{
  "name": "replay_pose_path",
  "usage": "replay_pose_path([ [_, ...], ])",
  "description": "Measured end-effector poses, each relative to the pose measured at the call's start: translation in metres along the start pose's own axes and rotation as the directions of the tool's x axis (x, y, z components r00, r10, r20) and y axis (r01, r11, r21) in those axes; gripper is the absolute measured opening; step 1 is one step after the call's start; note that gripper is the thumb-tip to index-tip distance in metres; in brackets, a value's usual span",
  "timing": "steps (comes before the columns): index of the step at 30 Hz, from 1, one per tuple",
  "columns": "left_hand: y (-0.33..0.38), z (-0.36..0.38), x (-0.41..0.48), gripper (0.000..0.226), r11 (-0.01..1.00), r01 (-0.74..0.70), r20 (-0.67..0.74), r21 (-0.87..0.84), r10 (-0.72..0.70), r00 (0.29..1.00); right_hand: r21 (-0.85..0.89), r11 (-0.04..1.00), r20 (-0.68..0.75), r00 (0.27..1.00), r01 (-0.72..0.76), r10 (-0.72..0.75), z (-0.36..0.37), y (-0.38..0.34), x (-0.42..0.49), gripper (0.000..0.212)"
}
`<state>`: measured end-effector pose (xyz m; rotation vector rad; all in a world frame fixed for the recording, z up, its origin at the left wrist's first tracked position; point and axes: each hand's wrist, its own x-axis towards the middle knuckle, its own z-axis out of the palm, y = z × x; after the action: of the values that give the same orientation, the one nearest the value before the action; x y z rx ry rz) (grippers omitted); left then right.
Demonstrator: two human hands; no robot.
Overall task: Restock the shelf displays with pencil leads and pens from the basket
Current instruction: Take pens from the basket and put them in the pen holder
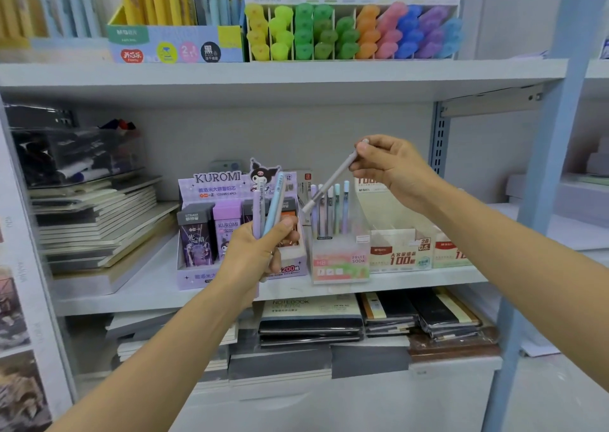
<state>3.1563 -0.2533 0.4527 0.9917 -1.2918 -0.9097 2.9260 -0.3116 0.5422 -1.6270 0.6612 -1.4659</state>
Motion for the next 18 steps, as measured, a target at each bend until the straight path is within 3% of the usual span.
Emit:
replay_pose_path([
  [3, -0.001, 0.009, 0.002, 0.018, 0.998, 0.002, -0.038, -0.059, -0.005, 0.999, 0.137, 0.988, -0.006, 0.997, -0.072, 0.074, -0.005, 0.007, -0.003, 0.007],
  [6, 0.002, 0.016, 0.004, 0.029, 0.988, -0.013, -0.125, -0.156, -0.006, 0.992, 0.174, 0.975, 0.045, 0.99, -0.14, 0.134, -0.002, 0.021, -0.012, 0.006],
  [10, 0.013, 0.014, 0.007, 0.026, 0.961, -0.133, -0.237, -0.242, 0.074, 0.969, -0.043, 0.98, 0.221, 0.955, -0.194, 0.199, -0.004, 0.026, -0.023, 0.025],
  [13, 0.02, 0.013, 0.007, 0.028, 0.936, -0.195, -0.259, -0.294, 0.118, 0.958, -0.222, 0.951, 0.415, 0.862, -0.214, 0.291, 0.004, 0.03, -0.035, 0.025],
  [18, 0.016, 0.019, -0.006, 0.016, 0.954, -0.15, -0.186, -0.258, 0.103, 0.977, -0.209, 0.961, 0.551, 0.79, -0.182, 0.269, 0.029, 0.037, -0.046, 0.017],
])
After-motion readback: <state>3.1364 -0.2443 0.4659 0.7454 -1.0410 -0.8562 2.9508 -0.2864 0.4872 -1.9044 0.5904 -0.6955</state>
